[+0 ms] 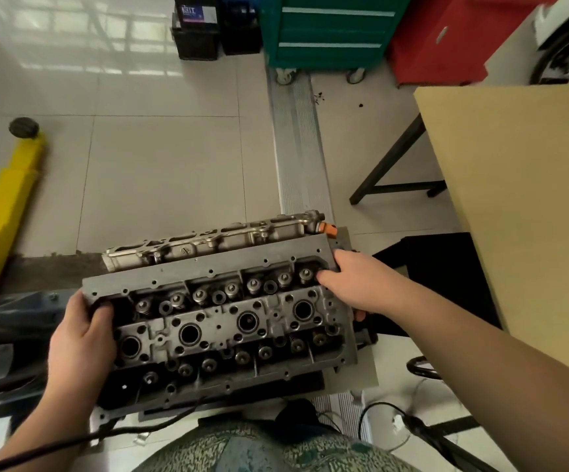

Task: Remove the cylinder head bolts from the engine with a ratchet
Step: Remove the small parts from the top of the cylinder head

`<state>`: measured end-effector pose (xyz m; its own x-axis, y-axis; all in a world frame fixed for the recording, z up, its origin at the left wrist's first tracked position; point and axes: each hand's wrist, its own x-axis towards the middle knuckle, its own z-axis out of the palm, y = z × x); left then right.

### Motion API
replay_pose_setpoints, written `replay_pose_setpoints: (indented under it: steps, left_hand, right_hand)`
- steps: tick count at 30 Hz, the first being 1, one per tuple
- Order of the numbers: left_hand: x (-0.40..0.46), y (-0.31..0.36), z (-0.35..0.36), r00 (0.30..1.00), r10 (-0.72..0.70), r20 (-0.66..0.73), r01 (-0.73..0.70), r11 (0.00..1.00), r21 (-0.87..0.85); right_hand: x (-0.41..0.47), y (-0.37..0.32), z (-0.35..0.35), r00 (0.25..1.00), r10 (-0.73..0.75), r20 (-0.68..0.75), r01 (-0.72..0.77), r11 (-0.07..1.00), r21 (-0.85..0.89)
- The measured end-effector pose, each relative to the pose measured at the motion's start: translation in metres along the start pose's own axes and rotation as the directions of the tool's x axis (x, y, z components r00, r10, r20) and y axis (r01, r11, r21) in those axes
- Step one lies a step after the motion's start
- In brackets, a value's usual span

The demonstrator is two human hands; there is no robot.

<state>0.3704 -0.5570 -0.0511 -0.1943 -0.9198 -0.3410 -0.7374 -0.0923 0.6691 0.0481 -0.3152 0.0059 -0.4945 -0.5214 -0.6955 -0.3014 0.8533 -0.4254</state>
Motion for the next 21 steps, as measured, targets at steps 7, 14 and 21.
replay_pose_setpoints:
  steps: [7, 14, 21]
  left_hand:
    - [0.002, 0.0, -0.005, 0.997, 0.032, 0.07, -0.031, 0.999, -0.007]
    - [0.001, -0.003, -0.002, 0.995, 0.036, 0.095, -0.035, 0.999, -0.008]
    - [-0.001, 0.001, -0.002, 0.993, 0.052, 0.104, -0.054, 0.998, 0.013]
  right_hand:
    - [-0.011, 0.007, 0.012, 0.999, 0.026, -0.042, -0.027, 1.0, -0.011]
    - [-0.002, 0.012, 0.014, 0.999, 0.035, -0.038, -0.034, 0.999, 0.033]
    - [0.003, 0.021, 0.02, 0.999, 0.039, 0.001, -0.039, 0.996, 0.086]
